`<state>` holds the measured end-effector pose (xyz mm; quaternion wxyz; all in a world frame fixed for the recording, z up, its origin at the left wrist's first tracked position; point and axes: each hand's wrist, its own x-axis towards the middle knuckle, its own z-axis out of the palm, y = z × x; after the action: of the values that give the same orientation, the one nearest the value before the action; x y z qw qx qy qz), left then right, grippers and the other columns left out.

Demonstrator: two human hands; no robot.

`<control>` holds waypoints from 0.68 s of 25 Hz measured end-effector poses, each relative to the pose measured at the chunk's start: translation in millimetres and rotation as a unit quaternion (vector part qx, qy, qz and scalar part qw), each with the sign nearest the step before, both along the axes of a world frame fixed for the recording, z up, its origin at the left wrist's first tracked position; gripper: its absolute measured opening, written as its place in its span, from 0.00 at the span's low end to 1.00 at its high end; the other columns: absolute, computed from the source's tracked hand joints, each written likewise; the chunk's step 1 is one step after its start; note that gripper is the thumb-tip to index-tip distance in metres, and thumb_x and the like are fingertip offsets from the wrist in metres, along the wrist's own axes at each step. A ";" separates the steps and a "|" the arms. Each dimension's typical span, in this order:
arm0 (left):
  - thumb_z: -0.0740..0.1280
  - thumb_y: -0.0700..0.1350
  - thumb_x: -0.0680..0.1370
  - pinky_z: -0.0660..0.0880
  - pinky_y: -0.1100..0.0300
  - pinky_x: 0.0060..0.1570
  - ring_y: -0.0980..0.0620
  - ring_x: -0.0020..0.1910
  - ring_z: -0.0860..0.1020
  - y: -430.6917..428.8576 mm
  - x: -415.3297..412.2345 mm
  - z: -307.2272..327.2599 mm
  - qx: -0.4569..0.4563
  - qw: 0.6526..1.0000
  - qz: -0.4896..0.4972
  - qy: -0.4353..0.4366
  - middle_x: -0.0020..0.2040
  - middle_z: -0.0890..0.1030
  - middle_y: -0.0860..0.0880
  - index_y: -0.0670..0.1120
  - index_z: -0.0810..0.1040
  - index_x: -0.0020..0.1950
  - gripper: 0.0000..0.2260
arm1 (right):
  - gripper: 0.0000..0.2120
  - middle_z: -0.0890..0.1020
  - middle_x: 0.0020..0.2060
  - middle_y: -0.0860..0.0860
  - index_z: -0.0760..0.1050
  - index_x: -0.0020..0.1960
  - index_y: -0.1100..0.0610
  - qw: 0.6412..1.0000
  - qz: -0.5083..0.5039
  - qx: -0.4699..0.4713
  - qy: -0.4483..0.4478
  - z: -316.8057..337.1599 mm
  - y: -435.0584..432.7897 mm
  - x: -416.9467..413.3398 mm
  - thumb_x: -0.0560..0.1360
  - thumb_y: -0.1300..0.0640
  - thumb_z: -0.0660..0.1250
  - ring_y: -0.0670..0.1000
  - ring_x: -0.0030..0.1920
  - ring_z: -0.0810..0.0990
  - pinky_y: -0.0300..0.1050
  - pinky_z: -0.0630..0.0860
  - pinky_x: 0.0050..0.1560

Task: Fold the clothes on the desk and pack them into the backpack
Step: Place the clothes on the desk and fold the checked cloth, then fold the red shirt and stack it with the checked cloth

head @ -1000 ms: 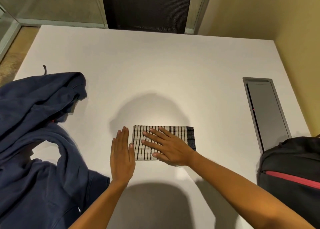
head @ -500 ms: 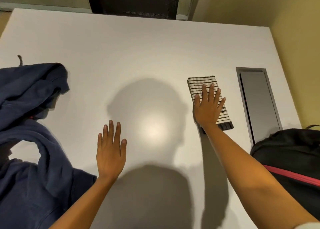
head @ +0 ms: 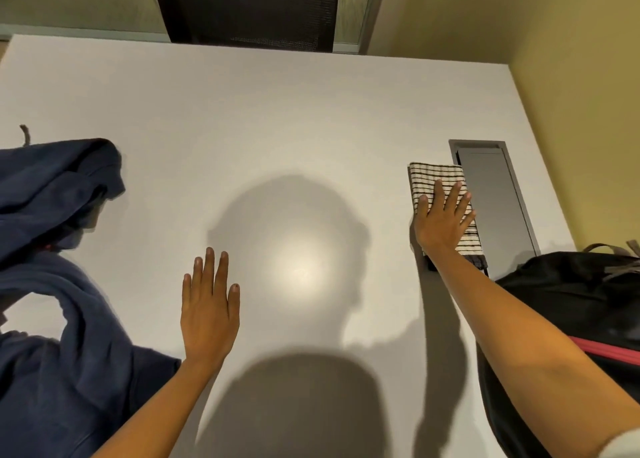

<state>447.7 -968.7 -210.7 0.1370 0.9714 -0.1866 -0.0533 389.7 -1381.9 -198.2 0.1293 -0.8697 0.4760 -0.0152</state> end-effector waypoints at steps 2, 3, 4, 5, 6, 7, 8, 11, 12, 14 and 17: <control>0.48 0.50 0.84 0.49 0.48 0.76 0.46 0.78 0.51 0.6 0.8 0.3 -0.015 1.000 0.001 0.018 0.79 0.53 0.46 0.45 0.55 0.78 0.23 | 0.28 0.53 0.78 0.61 0.60 0.76 0.59 0.998 0.027 -0.017 -0.046 8.2 14.2 -4.1 0.82 0.45 0.46 0.61 0.78 0.49 0.62 0.45 0.75; 0.48 0.50 0.84 0.48 0.49 0.76 0.48 0.78 0.49 0.6 -0.1 0.9 -0.028 0.999 0.005 0.034 0.79 0.52 0.48 0.45 0.54 0.79 0.23 | 0.28 0.55 0.77 0.62 0.63 0.74 0.62 0.996 0.052 -0.028 -0.069 12.9 25.7 -8.5 0.81 0.47 0.48 0.61 0.78 0.50 0.61 0.46 0.76; 0.48 0.50 0.83 0.48 0.50 0.76 0.50 0.78 0.49 0.8 -2.6 3.4 -0.045 0.998 0.011 0.050 0.79 0.51 0.49 0.45 0.53 0.79 0.24 | 0.26 0.56 0.77 0.62 0.66 0.73 0.63 0.992 0.078 -0.036 -0.094 18.3 39.7 -14.1 0.81 0.49 0.49 0.61 0.78 0.51 0.60 0.46 0.76; 0.48 0.50 0.83 0.47 0.52 0.77 0.52 0.78 0.48 1.0 -6.0 6.8 -0.066 0.996 0.018 0.064 0.79 0.51 0.50 0.45 0.53 0.79 0.24 | 0.24 0.57 0.77 0.62 0.68 0.71 0.63 0.987 0.100 -0.038 -0.120 23.3 55.0 -20.5 0.82 0.50 0.51 0.60 0.78 0.50 0.58 0.46 0.77; 0.47 0.51 0.83 0.47 0.54 0.77 0.54 0.78 0.49 1.2 -10.9 11.4 -0.093 0.992 0.027 0.076 0.79 0.52 0.52 0.45 0.54 0.79 0.24 | 0.22 0.57 0.77 0.61 0.69 0.71 0.63 0.981 0.120 -0.036 -0.146 29.1 72.2 -27.8 0.82 0.52 0.52 0.58 0.78 0.50 0.56 0.46 0.77; 0.48 0.51 0.83 0.49 0.55 0.76 0.57 0.77 0.50 2.2 -17.7 16.7 -0.126 0.988 0.035 0.087 0.78 0.54 0.53 0.46 0.56 0.78 0.23 | 0.21 0.57 0.77 0.60 0.69 0.70 0.62 0.975 0.140 -0.032 -0.172 34.5 91.5 -36.5 0.82 0.53 0.53 0.56 0.78 0.49 0.55 0.46 0.77; 0.49 0.51 0.83 0.51 0.56 0.76 0.58 0.77 0.52 3.7 -26.2 22.1 -0.158 0.982 0.039 0.095 0.78 0.56 0.55 0.47 0.59 0.77 0.22 | 0.21 0.57 0.77 0.59 0.70 0.70 0.62 0.968 0.162 -0.025 -0.192 39.4 111.1 -45.9 0.82 0.53 0.54 0.55 0.78 0.49 0.54 0.46 0.77; 0.53 0.48 0.83 0.57 0.56 0.74 0.59 0.75 0.59 11.1 -58.4 34.1 -0.208 0.974 0.030 0.087 0.75 0.62 0.58 0.49 0.66 0.75 0.19 | 0.20 0.58 0.77 0.59 0.70 0.70 0.61 0.946 0.254 -0.020 -0.200 42.6 165.1 -76.5 0.81 0.55 0.55 0.55 0.78 0.50 0.53 0.47 0.77; 0.54 0.47 0.83 0.57 0.57 0.74 0.59 0.74 0.60 14.6 -68.9 36.7 -0.208 0.975 0.028 0.075 0.74 0.64 0.59 0.49 0.68 0.73 0.18 | 0.20 0.59 0.77 0.59 0.69 0.70 0.60 0.939 0.282 -0.013 -0.194 40.2 179.2 -84.8 0.81 0.55 0.55 0.55 0.78 0.51 0.52 0.48 0.77; 0.56 0.44 0.83 0.54 0.62 0.73 0.59 0.73 0.61 28.5 -91.2 42.0 -0.190 0.981 0.029 0.039 0.73 0.66 0.58 0.50 0.71 0.71 0.17 | 0.21 0.59 0.77 0.57 0.69 0.71 0.59 0.927 0.328 0.024 -0.178 35.9 205.9 -100.1 0.81 0.54 0.55 0.54 0.78 0.52 0.49 0.47 0.77; 0.51 0.45 0.82 0.50 0.62 0.73 0.53 0.72 0.66 54.8 -116.5 50.1 -0.130 0.991 0.032 -0.011 0.71 0.70 0.52 0.47 0.74 0.68 0.18 | 0.24 0.55 0.77 0.53 0.65 0.74 0.58 0.910 0.385 0.065 -0.140 27.2 239.7 -117.2 0.79 0.53 0.56 0.53 0.78 0.51 0.43 0.45 0.76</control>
<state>331.2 -913.9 -160.6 0.2617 0.9513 -0.1624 -0.0130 272.4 -1142.2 -170.9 0.2463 -0.9642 0.0815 -0.0550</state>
